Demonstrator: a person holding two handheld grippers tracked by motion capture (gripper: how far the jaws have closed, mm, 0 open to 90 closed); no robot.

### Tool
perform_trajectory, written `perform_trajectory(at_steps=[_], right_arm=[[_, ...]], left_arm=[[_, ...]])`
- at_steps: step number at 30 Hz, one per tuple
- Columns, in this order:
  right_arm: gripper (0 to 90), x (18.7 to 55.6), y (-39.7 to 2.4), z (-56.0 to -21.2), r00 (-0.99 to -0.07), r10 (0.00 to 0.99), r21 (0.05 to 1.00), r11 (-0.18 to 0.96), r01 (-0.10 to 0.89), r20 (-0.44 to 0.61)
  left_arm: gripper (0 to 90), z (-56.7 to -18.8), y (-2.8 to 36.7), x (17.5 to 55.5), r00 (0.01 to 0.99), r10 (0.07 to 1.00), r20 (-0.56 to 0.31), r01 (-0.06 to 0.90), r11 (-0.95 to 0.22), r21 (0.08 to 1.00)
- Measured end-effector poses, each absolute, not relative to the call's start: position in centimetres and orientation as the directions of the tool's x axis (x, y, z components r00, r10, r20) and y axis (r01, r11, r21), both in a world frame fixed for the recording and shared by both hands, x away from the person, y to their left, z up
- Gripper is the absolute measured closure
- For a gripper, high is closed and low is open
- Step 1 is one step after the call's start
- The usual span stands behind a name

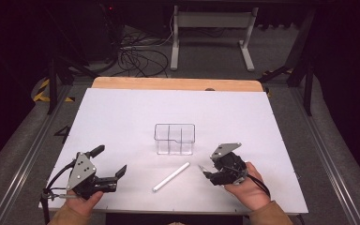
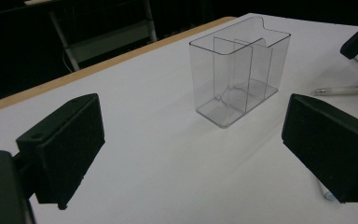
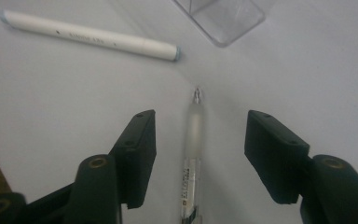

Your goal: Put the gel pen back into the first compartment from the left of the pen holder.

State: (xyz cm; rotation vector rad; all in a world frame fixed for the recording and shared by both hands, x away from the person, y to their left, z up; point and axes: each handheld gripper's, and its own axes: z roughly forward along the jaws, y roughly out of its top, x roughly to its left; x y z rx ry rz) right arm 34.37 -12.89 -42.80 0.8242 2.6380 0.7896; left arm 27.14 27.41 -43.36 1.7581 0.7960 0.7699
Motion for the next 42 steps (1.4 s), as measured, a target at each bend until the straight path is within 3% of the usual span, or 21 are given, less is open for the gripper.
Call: perform_trajectory(at_steps=[19,30,42], right_arm=[[63.6,35.1,-12.0,-44.9,-0.77,0.636,0.438,0.707,0.556,-0.05],[74.5,35.1,-11.7,-45.1,-0.747,0.661,0.432,0.694,0.576,-0.067],[79.1,35.0,-11.4,-45.3,-0.753,0.652,0.423,0.709,0.564,-0.088]], left_arm=[[6.5,-43.4,27.4,27.1,0.579,0.804,0.133,0.158,-0.27,0.95],[6.5,-43.4,27.4,27.2,0.579,0.804,0.136,0.156,-0.273,0.949],[6.5,-43.4,27.3,27.2,0.58,0.804,0.135,0.157,-0.273,0.949]])
